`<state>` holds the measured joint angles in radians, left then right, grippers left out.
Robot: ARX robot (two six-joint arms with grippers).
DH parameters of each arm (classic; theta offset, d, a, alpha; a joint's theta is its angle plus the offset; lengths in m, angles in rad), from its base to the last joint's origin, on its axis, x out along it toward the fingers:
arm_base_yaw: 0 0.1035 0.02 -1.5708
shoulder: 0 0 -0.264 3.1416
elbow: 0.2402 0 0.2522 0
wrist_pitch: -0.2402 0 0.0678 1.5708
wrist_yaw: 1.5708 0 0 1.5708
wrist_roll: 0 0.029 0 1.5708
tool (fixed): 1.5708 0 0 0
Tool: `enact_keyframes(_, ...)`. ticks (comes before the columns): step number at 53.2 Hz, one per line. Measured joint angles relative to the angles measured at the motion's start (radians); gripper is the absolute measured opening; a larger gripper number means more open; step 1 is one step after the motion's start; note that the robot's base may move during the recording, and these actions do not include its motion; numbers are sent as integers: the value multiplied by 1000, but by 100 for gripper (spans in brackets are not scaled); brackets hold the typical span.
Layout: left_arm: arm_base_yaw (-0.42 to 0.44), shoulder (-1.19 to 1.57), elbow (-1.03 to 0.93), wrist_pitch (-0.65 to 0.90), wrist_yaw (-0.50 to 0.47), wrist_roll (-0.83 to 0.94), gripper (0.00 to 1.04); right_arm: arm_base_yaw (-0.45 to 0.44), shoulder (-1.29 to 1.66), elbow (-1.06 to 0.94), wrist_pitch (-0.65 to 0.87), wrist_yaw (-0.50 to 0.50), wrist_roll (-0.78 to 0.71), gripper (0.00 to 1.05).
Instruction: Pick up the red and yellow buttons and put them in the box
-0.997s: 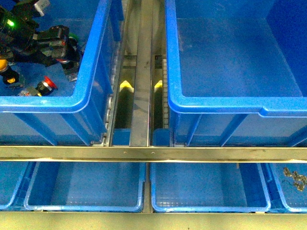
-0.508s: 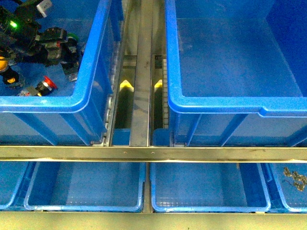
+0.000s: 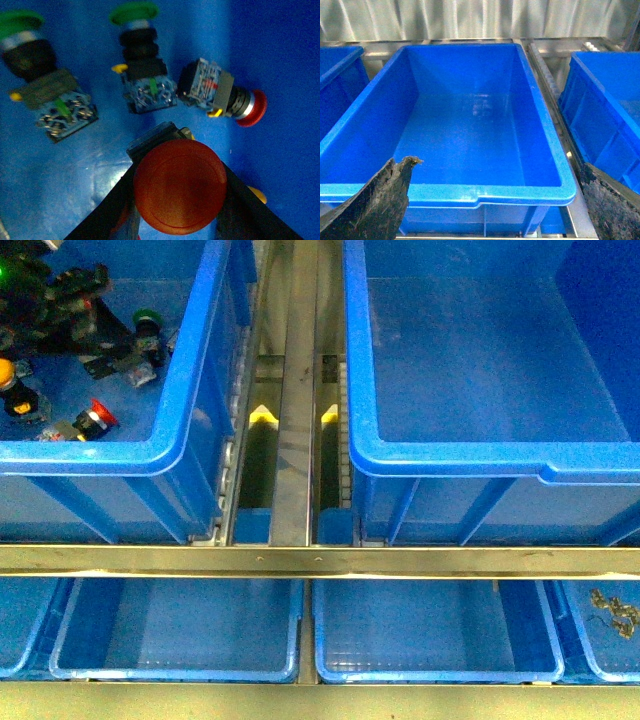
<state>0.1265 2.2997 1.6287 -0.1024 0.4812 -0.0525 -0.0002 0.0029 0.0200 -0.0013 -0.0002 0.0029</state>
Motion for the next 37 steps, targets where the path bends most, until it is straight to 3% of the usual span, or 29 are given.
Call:
enact_keyframes(10, 103, -161, -71, 42, 106, -266, 33, 0, 0, 0, 0, 0, 0, 98)
enact_keyframes(17, 126, -244, -139, 63, 190, -412, 33, 0, 0, 0, 0, 0, 0, 98)
enact_keyframes(27, 90, -322, -243, 143, 260, -626, 33, 0, 0, 0, 0, 0, 0, 98)
enact_keyframes(37, -18, -406, -322, 228, 296, -887, 33, 0, 0, 0, 0, 0, 0, 98)
